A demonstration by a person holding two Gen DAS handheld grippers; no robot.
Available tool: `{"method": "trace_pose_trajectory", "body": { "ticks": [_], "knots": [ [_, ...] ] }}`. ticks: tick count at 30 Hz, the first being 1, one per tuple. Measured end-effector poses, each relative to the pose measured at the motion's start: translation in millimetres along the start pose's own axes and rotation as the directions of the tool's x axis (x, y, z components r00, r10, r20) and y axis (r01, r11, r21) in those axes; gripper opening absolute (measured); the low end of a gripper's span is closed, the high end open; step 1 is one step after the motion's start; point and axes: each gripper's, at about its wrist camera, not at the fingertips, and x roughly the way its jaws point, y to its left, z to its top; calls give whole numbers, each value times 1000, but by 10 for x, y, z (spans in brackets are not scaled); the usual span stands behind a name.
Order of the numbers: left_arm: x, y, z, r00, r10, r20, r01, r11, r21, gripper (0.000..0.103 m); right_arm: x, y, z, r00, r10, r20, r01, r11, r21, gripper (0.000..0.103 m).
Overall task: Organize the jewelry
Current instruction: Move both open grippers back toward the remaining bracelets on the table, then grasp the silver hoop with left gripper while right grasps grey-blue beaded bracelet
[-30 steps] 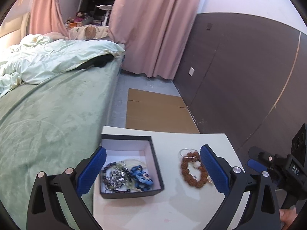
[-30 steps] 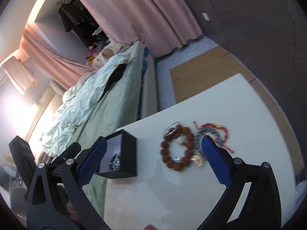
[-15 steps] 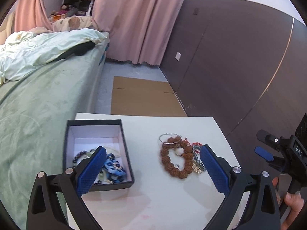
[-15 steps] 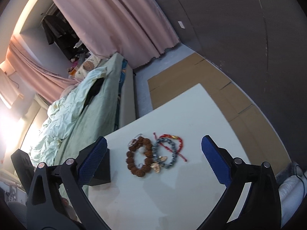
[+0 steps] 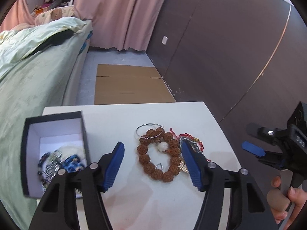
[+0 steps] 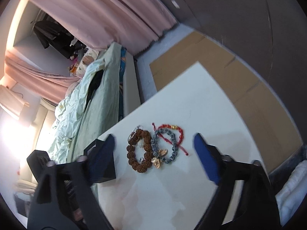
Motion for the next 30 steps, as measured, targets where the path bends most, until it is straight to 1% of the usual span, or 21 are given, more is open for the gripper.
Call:
{"method": "trace_pose_trajectory", "body": {
  "ticks": [2,4,5,7,9,13,18,20,22,23,25,26,28,29,30],
  "knots": [
    [104,-52,10,1000,8,-10,-7,999,37,58,107,-65,22,999,7,-36,-6,999,33,69],
    [201,-84,15,1000,20,-20,-19,998,66,57,182,-100,47,998,-3,-56,6,999,46,63],
    [253,-96,20,999,25,-25,-23,997,78,53,213,-110,59,998,-6,-60,9,999,49,62],
    [350,-120,34,998,45,-34,-41,993,109,50,258,-120,86,998,-8,-69,11,999,50,58],
    [424,-162,43,996,82,-34,-76,985,157,48,309,-127,125,997,-9,-77,13,999,50,58],
    [558,-210,49,993,115,-41,-102,967,234,48,386,-159,175,996,-11,-87,16,998,61,58],
    [736,-280,80,992,114,-60,-93,956,280,48,410,-175,188,996,-7,-92,13,998,69,58],
    [803,-319,69,990,124,-64,-99,948,303,48,422,-180,188,995,-6,-95,13,998,69,58],
    [852,-350,54,987,147,-56,-121,937,326,48,436,-188,189,995,-5,-99,12,997,71,58],
    [872,-358,43,987,147,-58,-120,936,330,47,438,-190,186,995,-4,-102,11,997,73,58],
    [942,-376,16,986,154,-67,-122,931,344,41,436,-186,187,995,-2,-104,9,997,73,58],
    [959,-385,5,985,158,-63,-126,927,354,40,433,-178,187,994,0,-105,8,997,71,58],
    [967,-399,-4,986,161,-52,-131,921,366,34,427,-166,180,994,2,-106,5,998,68,58],
    [966,-400,-1,985,163,-49,-135,921,365,26,422,-161,176,994,2,-105,5,998,65,58],
    [960,-400,4,985,169,-45,-141,921,363,14,420,-156,174,994,2,-105,5,998,62,58]
  ]
}}
